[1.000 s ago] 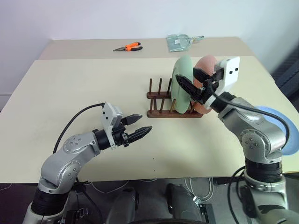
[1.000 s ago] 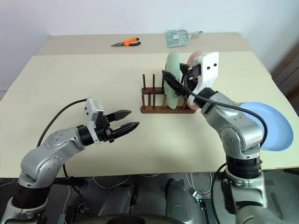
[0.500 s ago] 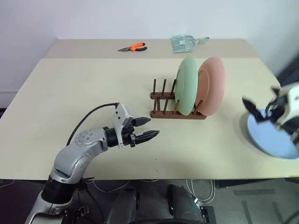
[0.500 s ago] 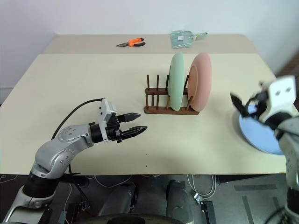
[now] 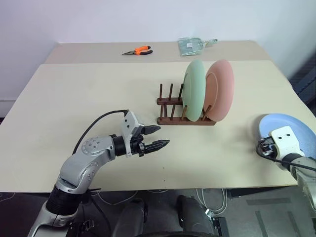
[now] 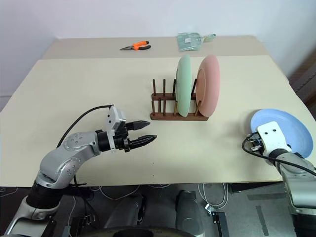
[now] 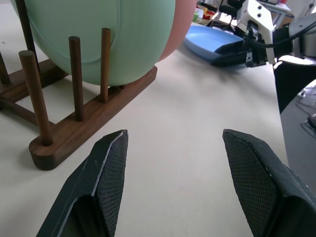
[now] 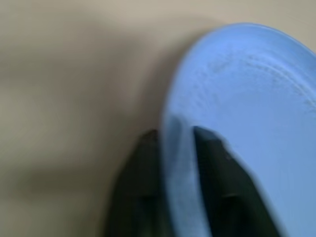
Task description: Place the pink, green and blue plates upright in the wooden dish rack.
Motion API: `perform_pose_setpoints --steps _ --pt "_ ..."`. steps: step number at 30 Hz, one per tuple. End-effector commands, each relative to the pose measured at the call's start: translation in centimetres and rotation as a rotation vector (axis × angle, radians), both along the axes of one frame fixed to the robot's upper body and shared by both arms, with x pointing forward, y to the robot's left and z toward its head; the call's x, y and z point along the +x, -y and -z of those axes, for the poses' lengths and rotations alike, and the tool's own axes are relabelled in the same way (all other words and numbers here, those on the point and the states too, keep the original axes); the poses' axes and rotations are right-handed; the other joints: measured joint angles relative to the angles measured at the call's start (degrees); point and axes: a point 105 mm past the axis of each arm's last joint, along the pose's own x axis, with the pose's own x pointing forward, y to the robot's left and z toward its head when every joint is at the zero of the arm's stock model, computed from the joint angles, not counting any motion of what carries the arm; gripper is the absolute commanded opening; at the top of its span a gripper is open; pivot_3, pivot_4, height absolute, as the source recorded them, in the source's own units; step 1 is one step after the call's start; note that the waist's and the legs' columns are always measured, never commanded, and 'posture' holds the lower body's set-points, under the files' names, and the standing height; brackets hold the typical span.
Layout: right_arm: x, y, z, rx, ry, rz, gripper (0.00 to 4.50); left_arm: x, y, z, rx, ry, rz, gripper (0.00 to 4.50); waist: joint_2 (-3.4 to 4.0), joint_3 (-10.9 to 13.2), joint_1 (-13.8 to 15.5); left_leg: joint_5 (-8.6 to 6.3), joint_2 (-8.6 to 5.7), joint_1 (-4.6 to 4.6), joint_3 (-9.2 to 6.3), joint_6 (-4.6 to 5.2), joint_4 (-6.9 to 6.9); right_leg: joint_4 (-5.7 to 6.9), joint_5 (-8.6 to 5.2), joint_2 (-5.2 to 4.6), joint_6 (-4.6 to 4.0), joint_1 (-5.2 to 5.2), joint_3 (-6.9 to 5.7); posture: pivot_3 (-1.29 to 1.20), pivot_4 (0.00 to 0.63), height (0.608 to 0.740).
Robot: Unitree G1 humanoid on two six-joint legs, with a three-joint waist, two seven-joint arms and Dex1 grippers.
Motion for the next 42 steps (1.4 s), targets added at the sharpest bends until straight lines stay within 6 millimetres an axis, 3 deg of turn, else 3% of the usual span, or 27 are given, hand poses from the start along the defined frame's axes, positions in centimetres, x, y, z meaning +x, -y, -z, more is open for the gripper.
perform_pose_setpoints --steps 1,4,7,9,12,14,17,20,22,27,30,36,42 --pt "1.4 -0.9 -3.4 0.013 0.146 -0.028 0.06 0.0 -0.1 -0.9 -0.011 0.051 -0.006 3.14 0.0 0.0 -0.3 0.0 0.0 0.0 0.0 0.0 0.0 0.0 0.0 0.0 0.0 0.0 0.0 0.0 0.15 0.74" --pt "2.6 -2.6 -7.3 0.002 0.304 -0.101 0.06 0.1 -0.2 -0.7 -0.009 0.051 -0.015 3.14 0.06 0.0 -0.4 0.0 0.02 0.02 -0.01 0.0 -0.04 0.03 0.0 0.03 0.0 -0.02 -0.01 0.0 0.15 0.74" --pt "3.6 -6.1 -15.4 0.161 0.61 -0.226 0.06 0.6 -0.9 -0.7 -0.003 0.058 -0.049 3.14 0.21 0.1 -0.6 0.0 0.01 0.02 0.01 0.0 -0.02 0.03 0.02 0.03 0.01 -0.04 0.01 0.0 0.15 0.74" --pt "3.0 -9.2 -20.5 0.364 0.777 -0.367 0.06 0.9 -1.5 -0.6 0.005 0.062 -0.072 3.14 0.35 0.2 -0.7 0.0 0.02 0.02 0.01 0.0 0.0 0.04 0.04 0.03 0.0 -0.05 0.02 0.0 0.15 0.74" --pt "0.7 -14.2 -26.1 0.628 0.899 -0.668 0.06 1.5 -2.3 -0.3 0.027 0.07 -0.1 3.14 0.23 0.1 -0.2 0.01 0.05 0.02 -0.2 0.0 -0.09 0.1 0.14 0.09 -0.14 -0.07 -0.1 0.0 0.15 0.74" --pt "-1.0 -16.9 -28.7 0.772 0.939 -0.836 0.06 1.8 -2.6 -0.3 0.032 0.077 -0.118 3.14 0.17 0.1 0.0 0.0 0.05 -0.03 -0.45 0.0 -0.17 0.06 0.18 0.09 -0.03 -0.04 -0.33 0.0 0.15 0.74" --pt "-1.7 -20.3 -30.7 1.061 0.911 -0.98 0.06 2.1 -3.0 -0.4 0.025 0.085 -0.146 3.14 0.13 0.1 0.2 0.0 0.01 -0.09 -0.45 0.0 -0.15 -0.01 0.14 0.0 -0.13 -0.05 -0.31 0.0 0.15 0.74" --pt "-1.3 -23.0 -31.1 1.379 0.8 -1.016 0.06 2.3 -3.5 -0.3 0.027 0.088 -0.171 3.14 0.14 0.1 -0.3 0.01 -0.01 -0.05 -0.44 0.0 -0.13 0.02 0.13 -0.02 -0.18 -0.08 -0.19 0.0 0.15 0.74" --pt "-0.2 -24.9 -30.1 1.522 0.668 -0.983 0.06 2.3 -3.9 -0.1 0.035 0.088 -0.185 3.14 0.17 0.1 -0.5 0.01 0.0 0.0 -0.47 -0.01 -0.15 0.12 0.13 0.02 -0.18 -0.13 -0.18 0.0 0.15 0.74" --pt "2.4 -28.1 -25.8 1.594 0.417 -0.82 0.06 2.1 -4.8 0.0 0.046 0.09 -0.213 3.14 0.17 0.1 -0.6 0.02 -0.01 -0.08 -0.37 -0.02 -0.21 0.26 0.23 0.05 -0.03 -0.37 -0.14 0.0 0.15 0.74" --pt "3.7 -28.8 -23.5 1.586 0.345 -0.728 0.06 1.9 -4.9 0.0 0.045 0.089 -0.223 3.14 0.18 0.1 -0.6 0.02 -0.02 -0.1 -0.3 -0.02 -0.2 0.28 0.24 0.05 -0.03 -0.4 -0.13 0.0 0.15 0.74" --pt "5.0 -29.1 -21.1 1.569 0.27 -0.628 0.06 1.6 -4.7 0.2 0.044 0.087 -0.225 3.14 0.19 0.0 -0.7 0.03 0.01 -0.09 -0.24 -0.02 -0.21 0.3 0.24 0.1 -0.05 -0.45 -0.1 0.0 0.15 0.74" --pt "5.5 -28.7 -20.4 1.561 0.273 -0.583 0.06 1.6 -4.7 0.1 0.044 0.087 -0.227 3.14 0.19 0.0 -0.7 0.03 0.01 -0.09 -0.22 -0.02 -0.21 0.31 0.24 0.12 -0.04 -0.45 -0.09 0.0 0.15 0.74"
